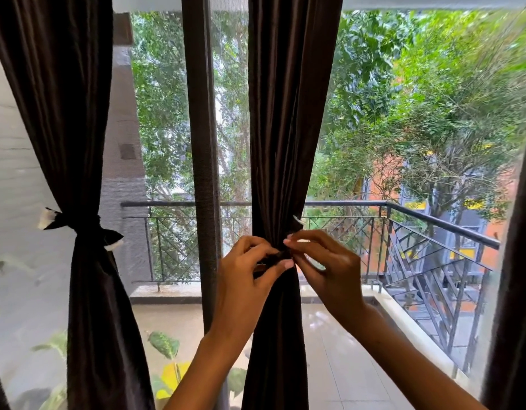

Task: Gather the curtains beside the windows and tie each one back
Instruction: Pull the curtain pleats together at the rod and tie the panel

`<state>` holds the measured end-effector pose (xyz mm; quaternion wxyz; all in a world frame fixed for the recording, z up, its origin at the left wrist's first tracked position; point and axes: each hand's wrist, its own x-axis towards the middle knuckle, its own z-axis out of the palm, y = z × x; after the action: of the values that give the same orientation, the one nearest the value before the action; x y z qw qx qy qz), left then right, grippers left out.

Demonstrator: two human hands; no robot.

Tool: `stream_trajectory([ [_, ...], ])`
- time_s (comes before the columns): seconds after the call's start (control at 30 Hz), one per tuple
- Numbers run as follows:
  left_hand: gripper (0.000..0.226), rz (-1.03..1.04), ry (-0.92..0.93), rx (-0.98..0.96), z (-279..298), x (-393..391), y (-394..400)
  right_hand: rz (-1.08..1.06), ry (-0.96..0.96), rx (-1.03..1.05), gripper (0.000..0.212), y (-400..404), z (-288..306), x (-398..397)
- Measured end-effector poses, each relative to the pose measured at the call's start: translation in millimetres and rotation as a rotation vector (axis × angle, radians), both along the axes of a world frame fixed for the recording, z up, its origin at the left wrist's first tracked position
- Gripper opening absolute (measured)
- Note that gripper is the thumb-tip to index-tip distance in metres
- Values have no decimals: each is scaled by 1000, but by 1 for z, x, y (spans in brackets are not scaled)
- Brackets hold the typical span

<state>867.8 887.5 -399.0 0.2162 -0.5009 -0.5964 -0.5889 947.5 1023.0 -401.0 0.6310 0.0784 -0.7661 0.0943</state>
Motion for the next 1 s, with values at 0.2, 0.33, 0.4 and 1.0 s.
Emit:
stream_trajectory([
  [0.2, 2, -2, -60, 20, 3, -4, 0, -21, -79, 108, 30, 4, -4, -1],
  [0.33, 2, -47, -128, 29, 4, -6, -2, -84, -99, 174, 34, 8, -9, -3],
  [0.4, 2, -40, -126, 23, 4, -8, -2, -92, -91, 169, 32, 8, -10, -7],
  [1.0, 6, 26, -47, 116, 12, -6, -6, 32, 65, -24, 29, 3, -12, -15],
])
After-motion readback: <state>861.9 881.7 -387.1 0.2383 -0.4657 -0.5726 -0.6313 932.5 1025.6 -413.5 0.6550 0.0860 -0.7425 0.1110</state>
